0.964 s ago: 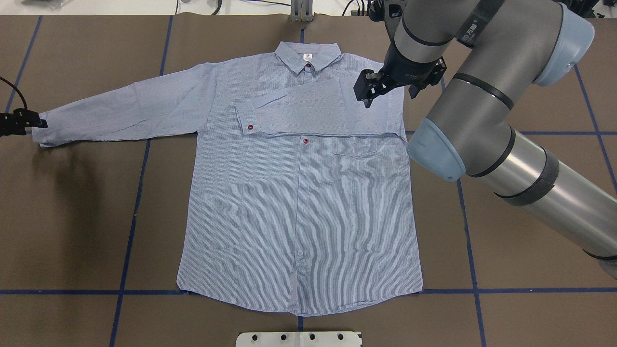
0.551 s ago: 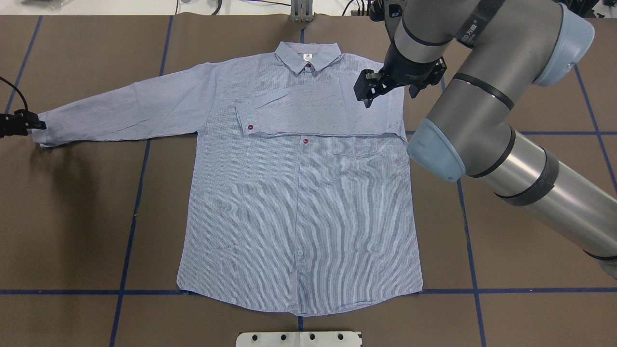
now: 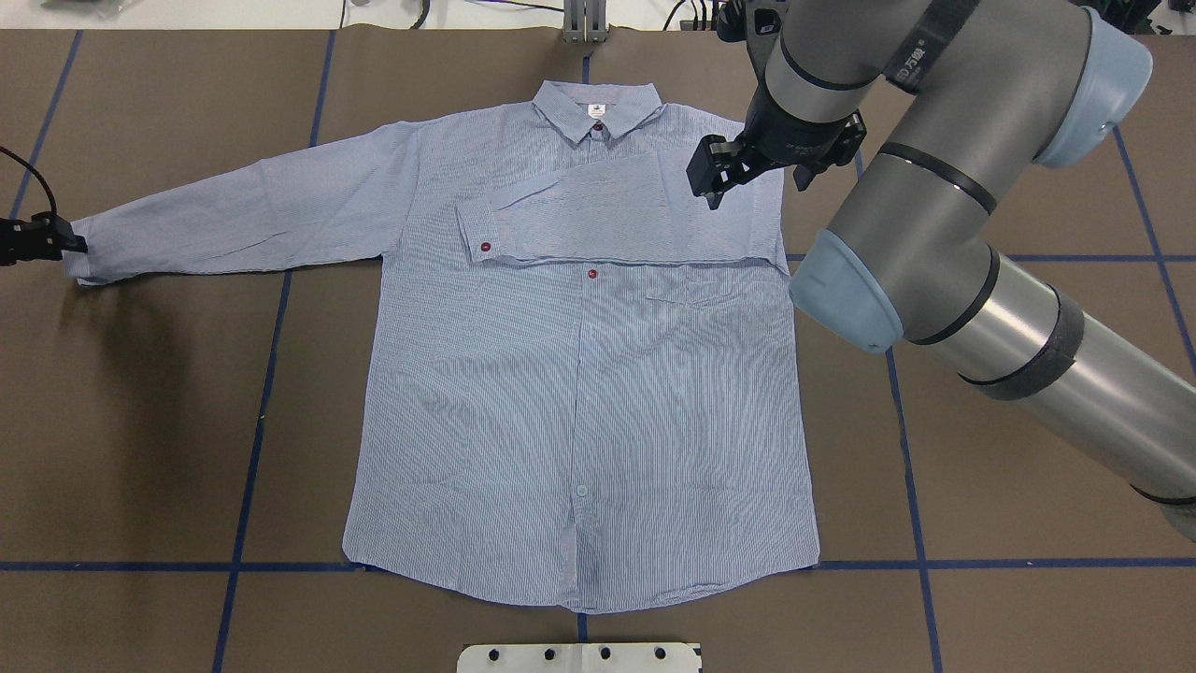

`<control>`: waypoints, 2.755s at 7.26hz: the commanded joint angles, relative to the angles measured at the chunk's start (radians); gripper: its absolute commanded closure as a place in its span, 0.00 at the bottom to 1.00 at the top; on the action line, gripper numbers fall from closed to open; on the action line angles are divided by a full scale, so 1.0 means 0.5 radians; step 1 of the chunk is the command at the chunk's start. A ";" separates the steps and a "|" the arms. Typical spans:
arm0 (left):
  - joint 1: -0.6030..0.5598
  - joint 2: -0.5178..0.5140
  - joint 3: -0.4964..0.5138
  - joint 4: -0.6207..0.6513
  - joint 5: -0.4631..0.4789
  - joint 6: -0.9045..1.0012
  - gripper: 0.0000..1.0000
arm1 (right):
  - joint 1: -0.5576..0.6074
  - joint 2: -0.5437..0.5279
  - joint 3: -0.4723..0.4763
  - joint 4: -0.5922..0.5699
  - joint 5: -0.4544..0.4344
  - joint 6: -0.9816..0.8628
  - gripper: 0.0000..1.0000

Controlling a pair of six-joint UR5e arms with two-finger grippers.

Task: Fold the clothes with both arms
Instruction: 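Grasp the other sleeve cuff with the left gripper while right gripper withdraws, then carry the cuff with the left gripper across the shirt toward the collar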

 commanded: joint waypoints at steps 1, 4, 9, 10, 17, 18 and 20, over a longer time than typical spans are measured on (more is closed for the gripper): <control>0.000 -0.007 0.001 0.001 0.000 0.003 0.69 | -0.001 -0.001 -0.003 0.000 -0.004 0.000 0.00; 0.000 -0.004 -0.011 0.001 -0.003 0.012 0.70 | -0.004 0.002 -0.006 0.000 -0.004 0.000 0.00; 0.000 -0.004 -0.026 0.013 -0.012 0.009 1.00 | -0.011 -0.001 -0.003 0.006 -0.007 0.012 0.00; 0.000 -0.007 -0.051 0.016 -0.018 0.009 1.00 | -0.004 -0.007 0.003 0.006 -0.001 0.006 0.00; -0.009 -0.484 -0.995 1.513 -0.104 -0.094 1.00 | 0.167 -0.579 0.420 -0.003 0.045 -0.159 0.00; 0.000 -0.629 -1.042 1.665 -0.107 -0.211 1.00 | 0.213 -0.675 0.475 -0.003 0.048 -0.229 0.00; 0.177 -0.886 -1.027 1.692 -0.107 -0.636 1.00 | 0.372 -0.868 0.519 0.015 0.161 -0.419 0.00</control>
